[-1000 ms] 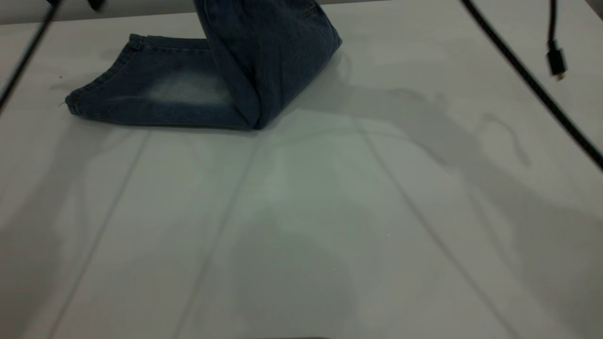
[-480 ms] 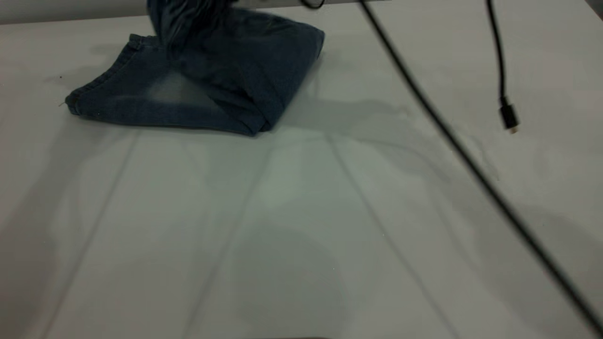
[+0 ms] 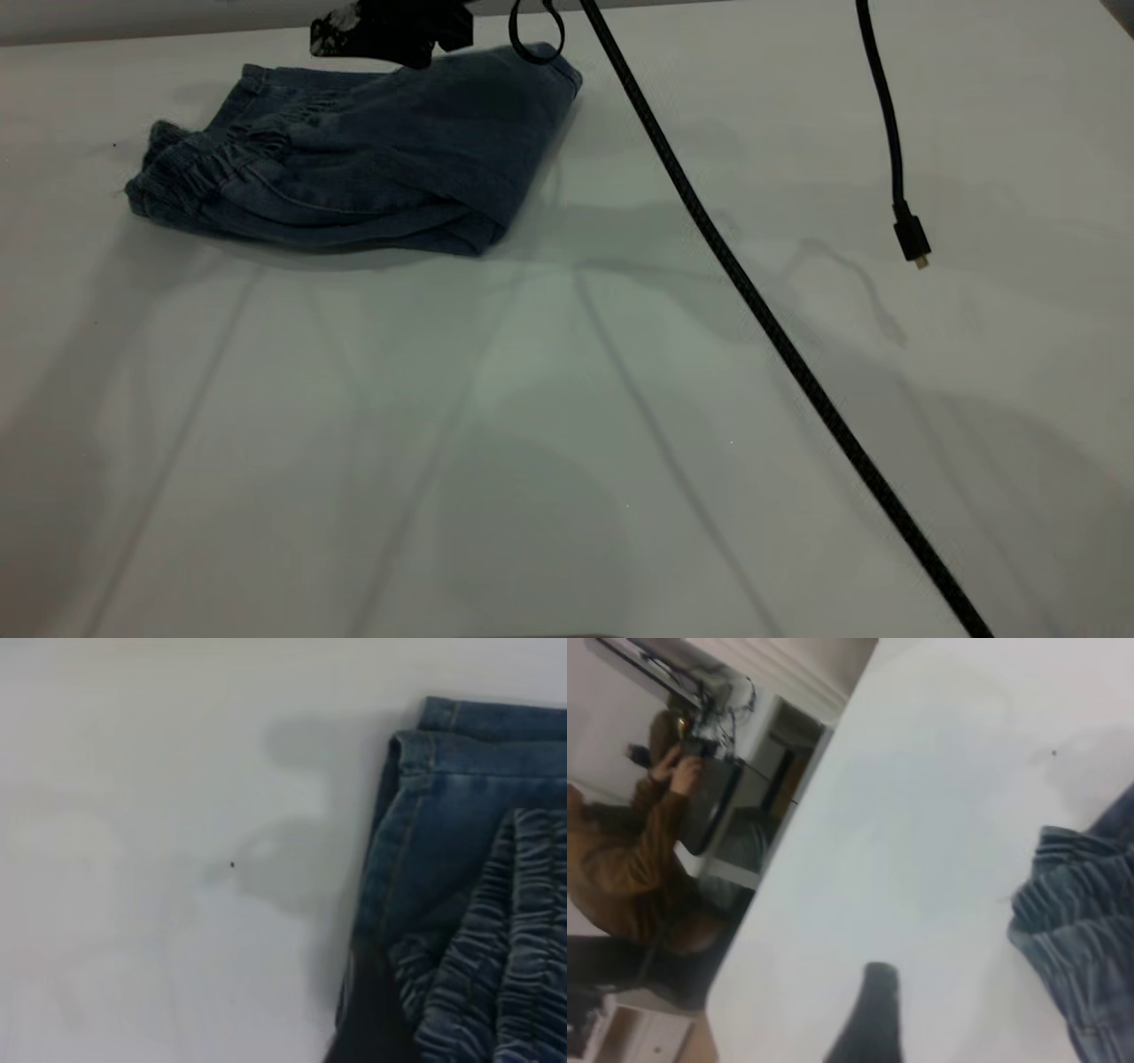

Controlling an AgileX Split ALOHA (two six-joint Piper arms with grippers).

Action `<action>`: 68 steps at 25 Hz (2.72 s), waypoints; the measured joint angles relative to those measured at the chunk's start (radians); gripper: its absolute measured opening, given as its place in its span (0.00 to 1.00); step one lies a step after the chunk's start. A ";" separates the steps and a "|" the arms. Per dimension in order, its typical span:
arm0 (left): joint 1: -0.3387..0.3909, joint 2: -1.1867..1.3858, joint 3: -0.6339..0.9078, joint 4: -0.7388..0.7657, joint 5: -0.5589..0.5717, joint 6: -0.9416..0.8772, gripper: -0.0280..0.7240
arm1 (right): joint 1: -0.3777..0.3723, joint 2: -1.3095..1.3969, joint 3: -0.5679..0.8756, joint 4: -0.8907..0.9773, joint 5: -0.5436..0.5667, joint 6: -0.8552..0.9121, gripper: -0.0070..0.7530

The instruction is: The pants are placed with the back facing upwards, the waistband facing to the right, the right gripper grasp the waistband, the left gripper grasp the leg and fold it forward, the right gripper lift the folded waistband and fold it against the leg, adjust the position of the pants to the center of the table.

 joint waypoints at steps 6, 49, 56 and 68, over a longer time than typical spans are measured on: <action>0.000 0.000 -0.001 -0.081 0.111 0.130 0.68 | -0.043 0.000 -0.062 -0.149 0.081 0.085 0.87; -0.379 0.387 -0.150 -0.173 0.136 0.595 0.68 | -0.362 -0.002 -0.308 -1.256 0.420 0.866 0.79; -0.379 0.290 -0.183 0.035 0.136 0.445 0.68 | -0.401 -0.103 -0.310 -1.363 0.462 0.886 0.79; -0.379 -0.042 -0.189 0.071 0.136 0.184 0.68 | -0.404 -0.477 -0.313 -1.408 0.578 0.978 0.79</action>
